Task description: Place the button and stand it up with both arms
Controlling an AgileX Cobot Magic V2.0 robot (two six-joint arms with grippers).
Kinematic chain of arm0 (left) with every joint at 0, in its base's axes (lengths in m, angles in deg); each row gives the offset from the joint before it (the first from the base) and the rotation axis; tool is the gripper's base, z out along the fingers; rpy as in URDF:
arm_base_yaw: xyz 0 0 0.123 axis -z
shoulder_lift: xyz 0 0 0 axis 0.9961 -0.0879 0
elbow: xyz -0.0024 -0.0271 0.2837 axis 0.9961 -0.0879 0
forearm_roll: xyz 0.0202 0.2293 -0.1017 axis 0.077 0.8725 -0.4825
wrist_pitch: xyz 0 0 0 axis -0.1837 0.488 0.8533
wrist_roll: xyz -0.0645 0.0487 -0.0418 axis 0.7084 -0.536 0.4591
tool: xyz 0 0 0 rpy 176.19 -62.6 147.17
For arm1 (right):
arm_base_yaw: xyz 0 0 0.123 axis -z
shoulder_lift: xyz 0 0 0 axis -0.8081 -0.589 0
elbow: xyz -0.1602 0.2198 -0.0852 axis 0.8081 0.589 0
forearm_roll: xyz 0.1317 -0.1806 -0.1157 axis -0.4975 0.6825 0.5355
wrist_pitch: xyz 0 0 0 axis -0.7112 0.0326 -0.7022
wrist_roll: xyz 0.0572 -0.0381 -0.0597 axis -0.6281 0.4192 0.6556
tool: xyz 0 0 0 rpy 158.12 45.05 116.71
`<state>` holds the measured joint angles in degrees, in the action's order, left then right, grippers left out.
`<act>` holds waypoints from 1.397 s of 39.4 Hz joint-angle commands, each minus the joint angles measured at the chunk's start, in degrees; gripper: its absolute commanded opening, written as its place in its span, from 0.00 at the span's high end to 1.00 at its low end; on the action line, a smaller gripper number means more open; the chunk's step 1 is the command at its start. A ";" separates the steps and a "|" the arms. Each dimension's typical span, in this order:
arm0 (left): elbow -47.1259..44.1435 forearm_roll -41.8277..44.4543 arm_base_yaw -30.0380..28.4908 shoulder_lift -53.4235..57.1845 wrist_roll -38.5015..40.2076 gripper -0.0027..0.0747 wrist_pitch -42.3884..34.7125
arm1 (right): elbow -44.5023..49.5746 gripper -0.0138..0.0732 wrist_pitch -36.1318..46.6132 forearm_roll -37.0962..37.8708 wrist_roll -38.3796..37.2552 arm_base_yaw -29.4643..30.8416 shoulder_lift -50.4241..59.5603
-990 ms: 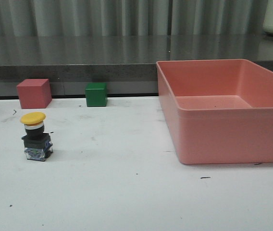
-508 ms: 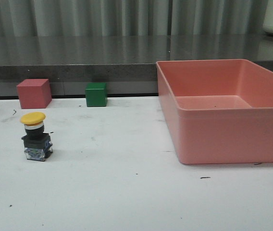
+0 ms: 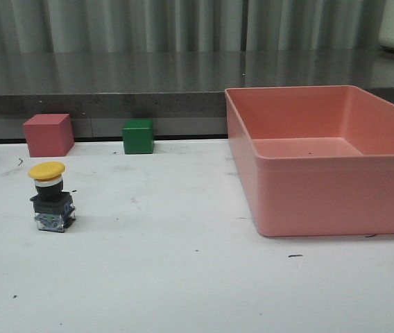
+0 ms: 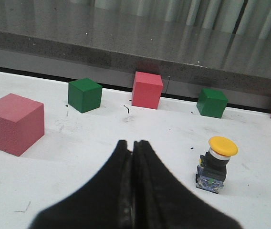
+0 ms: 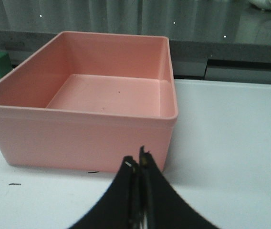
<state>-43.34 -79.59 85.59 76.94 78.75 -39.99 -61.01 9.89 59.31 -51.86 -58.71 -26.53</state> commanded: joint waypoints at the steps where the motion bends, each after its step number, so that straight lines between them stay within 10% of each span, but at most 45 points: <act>1: -0.91 0.01 -0.08 1.38 0.50 0.99 -4.56 | -0.20 0.92 4.75 0.86 0.45 0.21 1.60; 55: -0.91 0.01 -0.08 1.28 0.50 0.99 -4.56 | -0.20 0.92 4.88 0.86 0.45 0.21 2.98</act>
<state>-43.34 -79.59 85.59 76.94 78.75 -39.99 -61.01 9.89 59.31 -51.86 -58.71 -24.50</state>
